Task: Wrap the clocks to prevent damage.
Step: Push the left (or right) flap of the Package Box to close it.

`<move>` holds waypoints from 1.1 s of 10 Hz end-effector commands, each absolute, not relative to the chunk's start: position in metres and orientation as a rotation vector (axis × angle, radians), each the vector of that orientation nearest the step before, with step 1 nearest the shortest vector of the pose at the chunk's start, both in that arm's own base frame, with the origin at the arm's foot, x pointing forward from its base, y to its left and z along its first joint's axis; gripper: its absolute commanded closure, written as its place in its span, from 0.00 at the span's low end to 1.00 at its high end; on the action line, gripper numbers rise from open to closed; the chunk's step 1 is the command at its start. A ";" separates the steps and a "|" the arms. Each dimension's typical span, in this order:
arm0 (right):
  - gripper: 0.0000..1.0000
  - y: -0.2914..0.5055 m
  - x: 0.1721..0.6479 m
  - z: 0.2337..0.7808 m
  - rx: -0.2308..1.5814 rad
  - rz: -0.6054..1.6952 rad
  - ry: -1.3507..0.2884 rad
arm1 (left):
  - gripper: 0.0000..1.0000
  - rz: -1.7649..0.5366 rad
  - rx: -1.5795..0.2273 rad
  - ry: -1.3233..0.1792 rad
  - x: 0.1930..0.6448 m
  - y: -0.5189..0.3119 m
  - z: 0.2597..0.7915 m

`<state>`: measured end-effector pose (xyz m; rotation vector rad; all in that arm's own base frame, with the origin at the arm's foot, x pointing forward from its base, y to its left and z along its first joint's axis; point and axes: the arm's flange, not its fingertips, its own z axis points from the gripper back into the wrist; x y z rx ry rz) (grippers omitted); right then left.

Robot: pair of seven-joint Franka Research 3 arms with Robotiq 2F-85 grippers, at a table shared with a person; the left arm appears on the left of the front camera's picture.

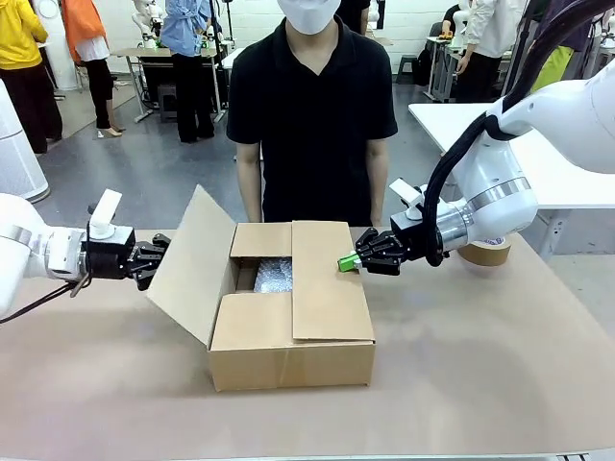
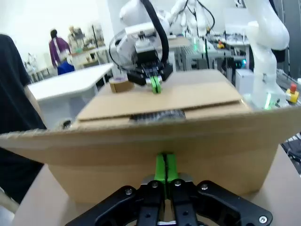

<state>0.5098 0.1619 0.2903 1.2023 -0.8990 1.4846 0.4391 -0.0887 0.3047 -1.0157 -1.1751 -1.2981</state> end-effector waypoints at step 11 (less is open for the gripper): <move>0.99 0.163 0.509 0.288 1.198 1.487 -0.894 | 1.00 -1.349 -1.014 -1.183 0.449 -0.160 0.265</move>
